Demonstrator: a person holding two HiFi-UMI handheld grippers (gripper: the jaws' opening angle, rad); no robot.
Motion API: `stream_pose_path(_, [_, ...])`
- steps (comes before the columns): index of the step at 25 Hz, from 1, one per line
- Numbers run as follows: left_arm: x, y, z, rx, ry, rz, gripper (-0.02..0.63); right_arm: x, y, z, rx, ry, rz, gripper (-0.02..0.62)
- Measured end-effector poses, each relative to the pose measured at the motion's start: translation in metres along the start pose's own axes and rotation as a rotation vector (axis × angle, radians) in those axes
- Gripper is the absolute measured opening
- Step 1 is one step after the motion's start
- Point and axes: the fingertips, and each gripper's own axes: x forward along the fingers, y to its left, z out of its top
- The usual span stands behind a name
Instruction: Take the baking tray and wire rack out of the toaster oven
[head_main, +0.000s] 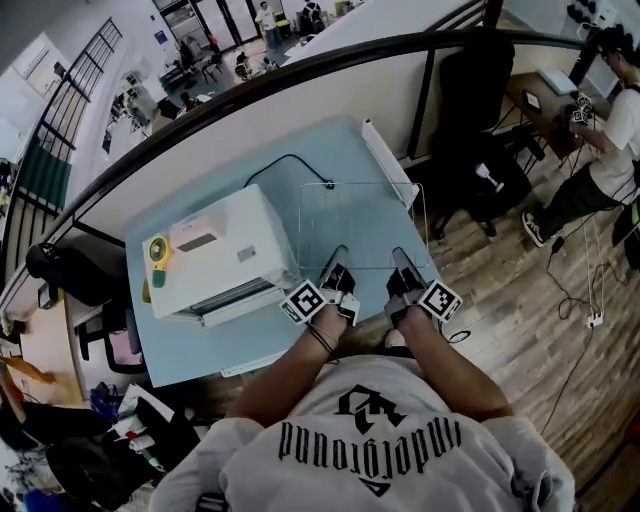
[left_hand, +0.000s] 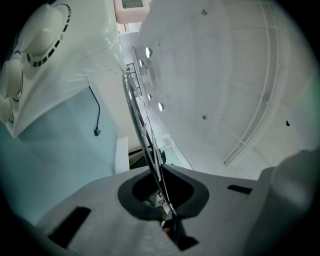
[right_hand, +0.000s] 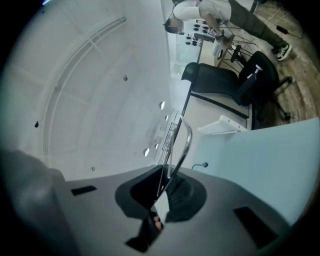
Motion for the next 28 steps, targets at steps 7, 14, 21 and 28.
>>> stream_pose_path(7, [0.014, 0.005, -0.012, 0.018, -0.102, 0.067, 0.005, 0.005, -0.032, 0.016, 0.098, 0.127, -0.043, 0.003])
stream_pose_path(14, [0.006, 0.011, -0.022, 0.03, -0.199, 0.118, 0.005, 0.008, -0.042, 0.016, 0.09, 0.247, 0.027, 0.003])
stream_pose_path(21, [-0.004, 0.02, -0.029, 0.027, -0.244, 0.16, 0.005, 0.01, -0.054, 0.006, 0.114, 0.323, 0.019, 0.003])
stream_pose_path(28, [-0.009, 0.049, -0.034, -0.02, -0.257, 0.213, 0.005, 0.014, -0.077, -0.011, 0.115, 0.384, -0.029, 0.003])
